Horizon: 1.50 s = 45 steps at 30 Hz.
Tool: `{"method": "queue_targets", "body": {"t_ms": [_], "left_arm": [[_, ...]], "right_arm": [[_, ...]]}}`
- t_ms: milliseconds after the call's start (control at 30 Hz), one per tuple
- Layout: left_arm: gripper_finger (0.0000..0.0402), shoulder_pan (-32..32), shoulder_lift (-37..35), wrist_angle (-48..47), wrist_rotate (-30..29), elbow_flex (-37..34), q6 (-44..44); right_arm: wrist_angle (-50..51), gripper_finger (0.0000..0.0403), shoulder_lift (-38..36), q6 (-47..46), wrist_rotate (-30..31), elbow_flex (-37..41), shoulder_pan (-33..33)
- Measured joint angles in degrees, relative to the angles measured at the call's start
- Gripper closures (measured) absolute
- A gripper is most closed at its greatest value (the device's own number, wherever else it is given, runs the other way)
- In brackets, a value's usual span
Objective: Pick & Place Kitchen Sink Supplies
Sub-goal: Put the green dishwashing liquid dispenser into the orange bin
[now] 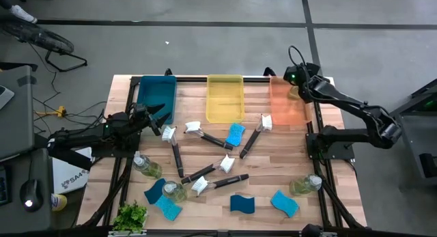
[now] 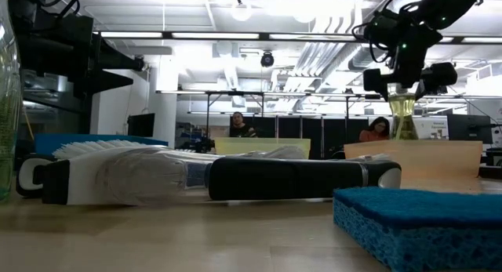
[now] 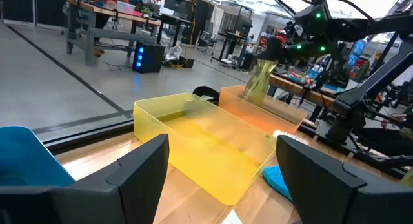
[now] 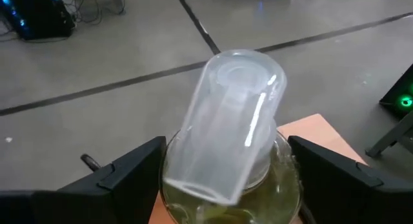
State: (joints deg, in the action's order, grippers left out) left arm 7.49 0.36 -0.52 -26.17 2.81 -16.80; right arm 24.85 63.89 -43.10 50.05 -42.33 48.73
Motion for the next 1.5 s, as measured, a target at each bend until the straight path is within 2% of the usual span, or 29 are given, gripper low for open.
{"method": "queue_targets", "body": {"t_ms": [300,867,967,1267,1500], "left_arm": [[0.0121,0.0,0.0,0.0,0.0,0.0,0.0],[0.0121,0.0,0.0,0.0,0.0,0.0,0.0],[0.0121,0.0,0.0,0.0,0.0,0.0,0.0],[0.0121,0.0,0.0,0.0,0.0,0.0,0.0],[0.0121,0.0,0.0,0.0,0.0,0.0,0.0]], "right_arm": [[1.5,0.0088,-2.5,3.2,-3.7,0.0,0.0],[2.2,0.0088,-3.3,4.6,-4.1,0.0,0.0],[2.4,0.0078,-3.3,4.7,-4.9,0.0,0.0],[2.5,0.0016,-3.3,5.9,-6.5,0.0,-0.6],[4.5,0.0012,-5.7,8.4,-9.0,0.0,-0.8]]}}
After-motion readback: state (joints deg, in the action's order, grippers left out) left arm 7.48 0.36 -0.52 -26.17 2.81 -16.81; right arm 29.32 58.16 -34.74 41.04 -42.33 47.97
